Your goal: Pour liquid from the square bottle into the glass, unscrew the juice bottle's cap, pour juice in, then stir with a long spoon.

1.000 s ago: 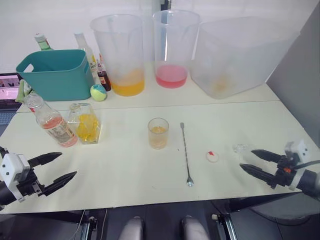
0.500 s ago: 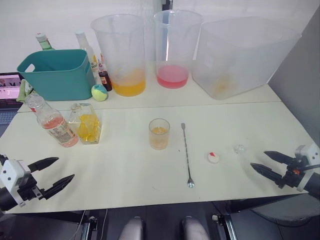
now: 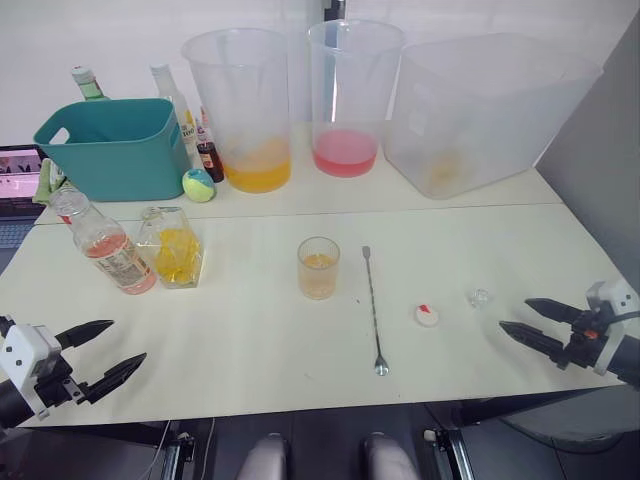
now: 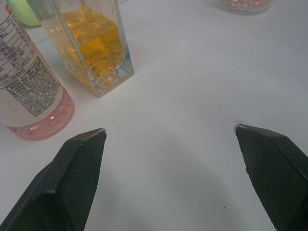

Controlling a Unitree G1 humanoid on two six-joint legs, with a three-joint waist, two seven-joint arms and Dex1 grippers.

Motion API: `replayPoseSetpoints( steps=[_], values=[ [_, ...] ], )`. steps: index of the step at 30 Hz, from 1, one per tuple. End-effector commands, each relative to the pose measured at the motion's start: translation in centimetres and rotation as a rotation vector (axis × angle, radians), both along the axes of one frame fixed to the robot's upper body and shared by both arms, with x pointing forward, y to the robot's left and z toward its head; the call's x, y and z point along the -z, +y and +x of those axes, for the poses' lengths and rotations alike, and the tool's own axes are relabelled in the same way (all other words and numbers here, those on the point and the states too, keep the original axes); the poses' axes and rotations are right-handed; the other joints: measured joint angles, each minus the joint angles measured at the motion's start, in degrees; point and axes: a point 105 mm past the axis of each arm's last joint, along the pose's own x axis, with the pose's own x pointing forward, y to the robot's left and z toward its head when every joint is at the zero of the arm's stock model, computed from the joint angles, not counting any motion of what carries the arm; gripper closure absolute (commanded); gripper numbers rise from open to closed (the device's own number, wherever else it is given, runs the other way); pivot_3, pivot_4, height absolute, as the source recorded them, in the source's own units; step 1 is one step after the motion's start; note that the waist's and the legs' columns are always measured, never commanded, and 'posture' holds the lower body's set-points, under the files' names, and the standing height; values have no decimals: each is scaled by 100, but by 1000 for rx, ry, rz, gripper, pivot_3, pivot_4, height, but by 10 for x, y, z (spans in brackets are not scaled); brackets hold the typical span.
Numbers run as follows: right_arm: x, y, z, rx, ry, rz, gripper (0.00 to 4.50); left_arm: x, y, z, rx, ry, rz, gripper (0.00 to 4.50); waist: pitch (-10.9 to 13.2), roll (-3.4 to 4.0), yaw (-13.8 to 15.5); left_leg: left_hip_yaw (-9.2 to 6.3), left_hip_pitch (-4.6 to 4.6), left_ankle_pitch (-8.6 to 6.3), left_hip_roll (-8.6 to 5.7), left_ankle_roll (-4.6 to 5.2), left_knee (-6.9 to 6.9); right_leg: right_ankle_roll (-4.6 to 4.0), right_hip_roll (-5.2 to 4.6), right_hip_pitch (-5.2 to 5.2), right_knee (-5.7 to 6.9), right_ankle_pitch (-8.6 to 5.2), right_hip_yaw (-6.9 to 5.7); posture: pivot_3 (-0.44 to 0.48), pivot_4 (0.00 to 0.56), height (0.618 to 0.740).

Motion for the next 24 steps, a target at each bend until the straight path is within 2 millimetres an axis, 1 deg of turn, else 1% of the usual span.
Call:
replayPoseSetpoints(
  steps=[1, 3, 4, 5, 6, 7, 8, 14, 24],
  values=[
    [-12, 1, 1, -31, -61, -53, 55, -5, -2, 0, 8, -27, 22, 0, 0, 0, 5, 0, -1, 0, -1, 0, 0, 0, 0, 0, 0, 0, 0, 0, 150, 729],
    [-12, 4, 0, -54, -76, -88, 55, -4, -3, 1, 14, -26, 25, 0, -1, 5, -7, 0, -1, -1, -1, 1, 0, 0, -1, 0, 0, 0, 0, 0, 150, 729],
    [-13, 2, 2, -29, -69, -60, 55, -4, -4, 1, 16, -26, 23, 0, 0, 16, -77, -67, -28, 1, -45, 6, -12, 7, -38, 40, -11, -13, -62, 0, 150, 729],
    [-15, 0, 4, -3, -60, -30, 55, -5, -4, 2, 16, -27, 22, 0, 4, 23, -136, -164, -23, 14, -108, 27, -17, 19, -96, 86, -7, -42, -159, 0, 150, 729],
    [-15, -2, 5, 7, -58, -27, 55, -5, -5, 2, 17, -28, 22, 0, 6, 37, -168, -261, -9, 22, -159, 39, -17, 39, -137, 120, 6, -71, -215, 0, 150, 729],
    [-14, -3, 4, 13, -46, -32, 55, -5, -5, 2, 17, -28, 22, 0, 6, 39, -122, -283, 15, 26, -164, 35, -9, 41, -151, 93, 10, -75, -221, 0, 150, 729],
    [-12, -4, 4, 15, -39, -38, 55, -5, -5, 2, 17, -27, 22, 0, 4, 44, -105, -255, 4, 25, -161, 31, -10, 41, -145, 111, 11, -75, -196, 0, 150, 729],
    [-7, -6, -1, 24, -26, -23, 55, -3, -4, 2, 20, -23, 26, 0, 5, 44, 8, -185, 1, 28, -152, 24, -21, 41, -145, 92, 5, -75, -163, 0, 150, 729],
    [-5, -7, -5, 31, -24, -12, 55, -3, -5, 2, 29, -18, 50, 0, 5, 44, 1, -152, 11, 28, -135, 23, -37, 41, -139, 84, -1, -75, -148, 0, 150, 729]
  ],
)
